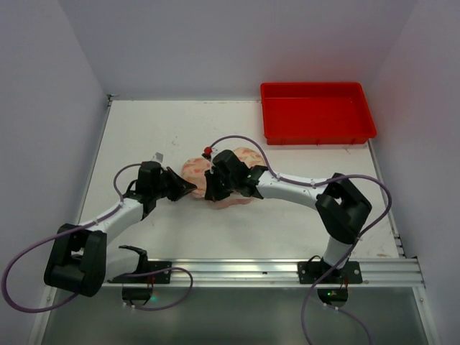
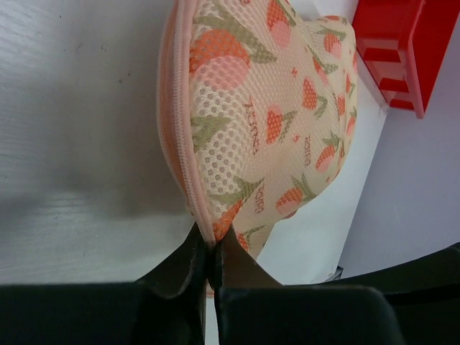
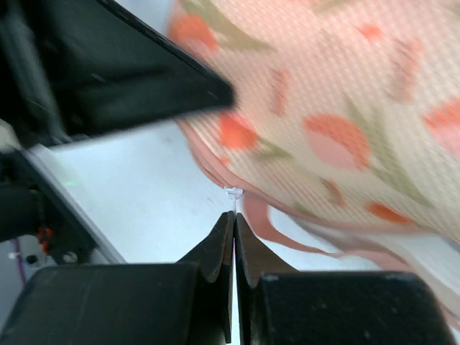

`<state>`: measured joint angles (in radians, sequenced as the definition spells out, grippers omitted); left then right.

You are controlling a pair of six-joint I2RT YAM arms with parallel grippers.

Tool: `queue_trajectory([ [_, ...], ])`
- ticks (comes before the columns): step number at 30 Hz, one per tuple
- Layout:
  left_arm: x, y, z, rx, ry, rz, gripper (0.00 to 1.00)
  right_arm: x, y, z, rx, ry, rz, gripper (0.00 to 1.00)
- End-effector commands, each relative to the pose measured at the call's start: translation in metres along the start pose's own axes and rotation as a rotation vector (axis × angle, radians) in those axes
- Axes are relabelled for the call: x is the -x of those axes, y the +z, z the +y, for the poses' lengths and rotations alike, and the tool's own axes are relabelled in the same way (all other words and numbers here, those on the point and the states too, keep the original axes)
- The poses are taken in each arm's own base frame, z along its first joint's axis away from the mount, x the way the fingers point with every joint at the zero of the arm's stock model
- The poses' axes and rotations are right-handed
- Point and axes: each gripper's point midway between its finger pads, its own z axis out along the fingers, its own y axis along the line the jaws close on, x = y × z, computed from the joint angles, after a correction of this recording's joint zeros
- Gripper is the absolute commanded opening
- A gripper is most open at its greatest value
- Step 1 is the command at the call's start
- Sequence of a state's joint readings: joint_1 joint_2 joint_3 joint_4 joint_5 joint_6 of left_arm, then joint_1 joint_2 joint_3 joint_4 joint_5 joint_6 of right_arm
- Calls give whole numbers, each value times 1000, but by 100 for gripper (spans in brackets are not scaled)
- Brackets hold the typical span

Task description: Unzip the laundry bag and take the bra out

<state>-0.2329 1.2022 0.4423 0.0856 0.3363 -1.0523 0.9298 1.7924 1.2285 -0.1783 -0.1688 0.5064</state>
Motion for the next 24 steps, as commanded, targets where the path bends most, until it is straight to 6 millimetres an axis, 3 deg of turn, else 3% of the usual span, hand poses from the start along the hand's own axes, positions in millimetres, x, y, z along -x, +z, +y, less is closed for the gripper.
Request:
queue_trajectory([
  [1,25,0,-15,-17,55,-64,0,14,-37,-20,-71,-8,-91,0],
  [2,25,0,-13,-15,81,-56,0,4,-41,-43,-113,16,-76,0],
  [4,31,-3,-13,-10,123,-50,0,2,-59,-64,-149,33,-89,0],
  [5,33,-4,-13,-7,146,-44,0,-3,-65,-92,-201,71,-84,0],
  [7,36,-6,-12,17,203,-8,0,-3,-84,-116,-255,89,-105,0],
  [8,37,-6,-12,22,224,7,0,-7,-93,-141,-311,128,-112,0],
  [10,43,-5,-11,39,270,37,0,-12,-110,-170,-390,175,-119,0],
  [13,52,-2,-6,81,328,68,0,-10,-129,-186,-461,200,-151,0],
  [16,67,3,-3,133,385,78,0,-1,-135,-176,-420,191,-188,0],
  [17,70,8,3,150,387,97,0,0,-133,-167,-388,178,-188,0],
  [19,86,12,-9,140,434,82,7,5,-123,-135,-311,107,-187,0],
  [20,92,18,-5,168,436,80,19,7,-119,-125,-296,84,-181,0],
  [21,105,20,-17,155,462,52,24,4,-109,-118,-283,70,-155,0],
  [23,120,27,-17,179,473,33,38,14,-95,-82,-173,64,-151,0],
  [24,135,27,-28,178,484,-4,71,16,-88,-69,-130,69,-141,0],
])
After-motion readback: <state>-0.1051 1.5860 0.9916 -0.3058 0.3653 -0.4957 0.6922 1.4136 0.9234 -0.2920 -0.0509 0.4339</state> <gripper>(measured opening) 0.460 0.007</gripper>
